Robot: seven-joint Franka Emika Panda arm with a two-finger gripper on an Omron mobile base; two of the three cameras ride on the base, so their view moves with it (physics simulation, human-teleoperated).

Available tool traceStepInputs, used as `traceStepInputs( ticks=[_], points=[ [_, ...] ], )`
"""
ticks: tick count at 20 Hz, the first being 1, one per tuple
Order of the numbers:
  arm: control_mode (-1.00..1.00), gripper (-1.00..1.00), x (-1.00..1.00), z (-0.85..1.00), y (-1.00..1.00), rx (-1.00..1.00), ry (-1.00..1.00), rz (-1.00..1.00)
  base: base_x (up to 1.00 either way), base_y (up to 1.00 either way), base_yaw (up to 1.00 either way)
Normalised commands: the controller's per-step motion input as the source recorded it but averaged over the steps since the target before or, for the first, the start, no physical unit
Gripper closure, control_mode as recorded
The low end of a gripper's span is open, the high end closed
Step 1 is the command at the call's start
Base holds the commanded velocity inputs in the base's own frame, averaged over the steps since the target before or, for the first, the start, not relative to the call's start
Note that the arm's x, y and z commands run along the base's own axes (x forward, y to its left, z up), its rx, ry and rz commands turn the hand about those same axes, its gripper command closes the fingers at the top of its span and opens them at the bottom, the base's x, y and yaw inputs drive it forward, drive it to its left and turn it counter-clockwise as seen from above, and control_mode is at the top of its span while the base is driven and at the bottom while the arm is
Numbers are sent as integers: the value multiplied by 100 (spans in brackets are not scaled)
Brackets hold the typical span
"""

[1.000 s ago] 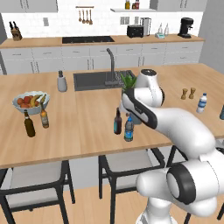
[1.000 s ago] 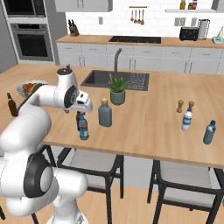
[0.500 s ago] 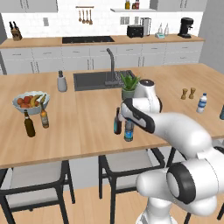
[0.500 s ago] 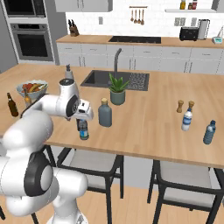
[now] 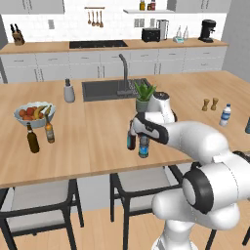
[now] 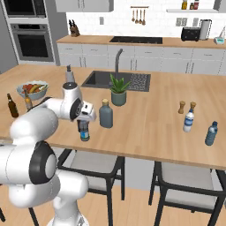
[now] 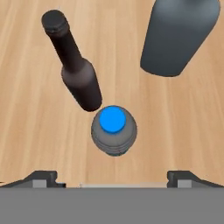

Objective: Move the plastic bottles in the middle to the plastics group, and the glass bottles in the middle to the glass group.

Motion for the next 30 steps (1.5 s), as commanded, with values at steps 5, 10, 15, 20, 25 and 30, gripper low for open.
traceStepInputs(
  ticks=[5, 10, 15, 20, 25, 30],
  points=[
    [-100, -100, 39, 0, 0, 0, 0, 0, 0, 0, 0],
    [-100, -100, 8, -11, 0, 0, 0, 0, 0, 0, 0],
    [-100, -100, 0, -19, 0, 0, 0, 0, 0, 0, 0],
    [-100, -100, 0, -20, 0, 0, 0, 0, 0, 0, 0],
    [-100, -100, 0, -18, 0, 0, 0, 0, 0, 0, 0],
    [-100, -100, 0, 0, 0, 0, 0, 0, 0, 0, 0]
  ],
)
